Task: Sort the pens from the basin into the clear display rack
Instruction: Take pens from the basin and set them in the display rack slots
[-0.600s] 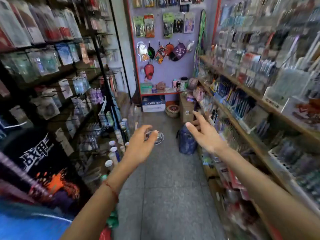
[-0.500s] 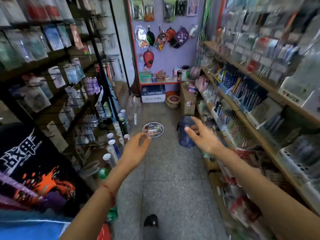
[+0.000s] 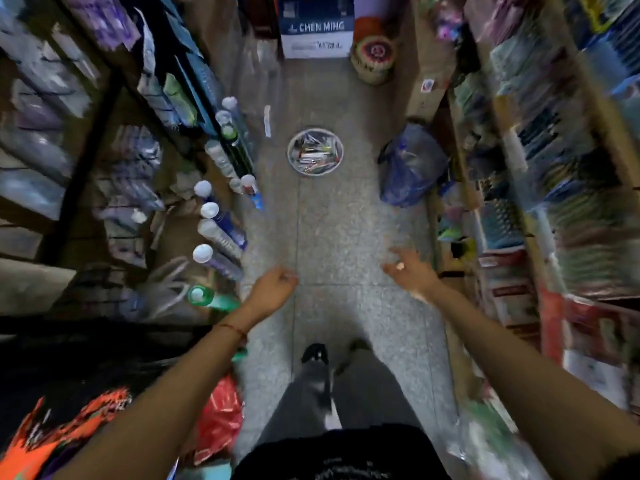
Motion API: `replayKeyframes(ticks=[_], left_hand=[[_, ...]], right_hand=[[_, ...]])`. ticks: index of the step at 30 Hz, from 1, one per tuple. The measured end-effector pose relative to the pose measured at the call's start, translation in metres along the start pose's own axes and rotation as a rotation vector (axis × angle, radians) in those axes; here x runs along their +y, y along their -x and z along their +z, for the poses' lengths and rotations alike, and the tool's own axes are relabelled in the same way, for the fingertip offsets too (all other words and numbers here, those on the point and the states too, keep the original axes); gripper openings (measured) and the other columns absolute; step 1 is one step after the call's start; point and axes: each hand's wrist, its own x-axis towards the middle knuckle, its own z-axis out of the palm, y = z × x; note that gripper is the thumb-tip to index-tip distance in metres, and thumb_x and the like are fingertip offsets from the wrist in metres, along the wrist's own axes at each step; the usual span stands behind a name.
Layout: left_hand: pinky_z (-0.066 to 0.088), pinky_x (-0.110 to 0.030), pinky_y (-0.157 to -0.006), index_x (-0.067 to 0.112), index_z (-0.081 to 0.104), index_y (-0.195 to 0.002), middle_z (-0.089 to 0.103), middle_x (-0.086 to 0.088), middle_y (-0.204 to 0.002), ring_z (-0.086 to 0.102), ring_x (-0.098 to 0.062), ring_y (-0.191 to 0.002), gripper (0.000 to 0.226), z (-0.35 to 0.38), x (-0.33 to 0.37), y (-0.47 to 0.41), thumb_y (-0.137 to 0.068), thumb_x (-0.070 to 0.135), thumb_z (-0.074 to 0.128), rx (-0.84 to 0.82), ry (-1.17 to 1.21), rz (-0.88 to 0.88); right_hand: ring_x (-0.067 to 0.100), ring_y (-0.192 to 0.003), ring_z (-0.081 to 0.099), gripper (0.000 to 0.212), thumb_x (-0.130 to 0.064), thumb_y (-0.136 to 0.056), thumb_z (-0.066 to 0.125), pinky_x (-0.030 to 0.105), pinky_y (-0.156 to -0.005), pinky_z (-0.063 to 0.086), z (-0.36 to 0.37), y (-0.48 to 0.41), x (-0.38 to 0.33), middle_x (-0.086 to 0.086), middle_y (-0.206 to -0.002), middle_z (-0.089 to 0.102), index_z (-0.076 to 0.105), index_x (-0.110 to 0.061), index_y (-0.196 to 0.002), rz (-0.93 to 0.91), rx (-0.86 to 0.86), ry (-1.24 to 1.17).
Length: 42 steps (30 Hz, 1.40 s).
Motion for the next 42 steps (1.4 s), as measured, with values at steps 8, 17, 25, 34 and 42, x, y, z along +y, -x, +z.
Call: replayKeyframes(ticks=[8, 17, 25, 34, 42], left_hand=[[0.038, -0.027, -0.087, 0.001, 0.056, -0.115, 0.060, -0.018, -0.115, 0.056, -0.027, -0.108, 0.035, -0.020, 0.105, -0.158, -0.088, 0.022, 0.060, 0.041, 0.136, -0.087], [0.038, -0.040, -0.102, 0.012, 0.037, -0.137, 0.034, -0.014, -0.143, 0.043, -0.032, -0.123, 0.063, -0.087, 0.190, -0.287, -0.083, 0.025, 0.066, 0.160, 0.309, -0.169], [0.037, -0.035, -0.098, 0.007, 0.042, -0.133, 0.045, -0.018, -0.136, 0.044, -0.027, -0.125, 0.057, -0.144, 0.251, -0.437, -0.084, 0.023, 0.066, 0.109, 0.314, -0.236], [0.039, -0.032, -0.092, 0.003, 0.045, -0.129, 0.050, -0.020, -0.129, 0.049, -0.031, -0.118, 0.050, -0.223, 0.337, -0.600, -0.086, 0.021, 0.063, 0.019, 0.281, -0.292], [0.044, -0.040, -0.096, 0.001, 0.055, -0.118, 0.060, -0.023, -0.115, 0.058, -0.034, -0.107, 0.090, -0.285, 0.426, -0.785, -0.051, 0.061, 0.059, 0.093, 0.390, -0.329]], right_hand=[[0.031, -0.123, 0.048, 0.067, -0.038, -0.091, 0.056, 0.034, -0.097, 0.039, -0.094, -0.156, -0.027, 0.018, -0.138, 0.046, 0.025, -0.016, -0.146, 0.016, -0.172, 0.205], [0.028, -0.135, 0.036, 0.080, -0.039, -0.089, 0.058, 0.031, -0.102, 0.034, -0.218, -0.319, -0.082, 0.010, -0.152, 0.028, 0.011, -0.012, -0.149, -0.017, -0.234, 0.305], [0.034, -0.108, 0.057, 0.054, -0.041, -0.081, 0.064, 0.040, -0.091, 0.045, -0.274, -0.507, -0.158, 0.017, -0.112, 0.060, 0.052, -0.002, -0.117, 0.041, -0.228, 0.326], [0.027, -0.120, 0.052, 0.058, -0.027, -0.088, 0.064, 0.029, -0.096, 0.040, -0.362, -0.667, -0.277, 0.014, -0.134, 0.051, 0.040, -0.005, -0.136, 0.021, -0.196, 0.324], [0.028, -0.124, 0.048, 0.063, -0.036, -0.090, 0.060, 0.030, -0.097, 0.037, -0.439, -0.862, -0.355, 0.013, -0.138, 0.047, 0.035, -0.005, -0.139, -0.022, -0.317, 0.433]])
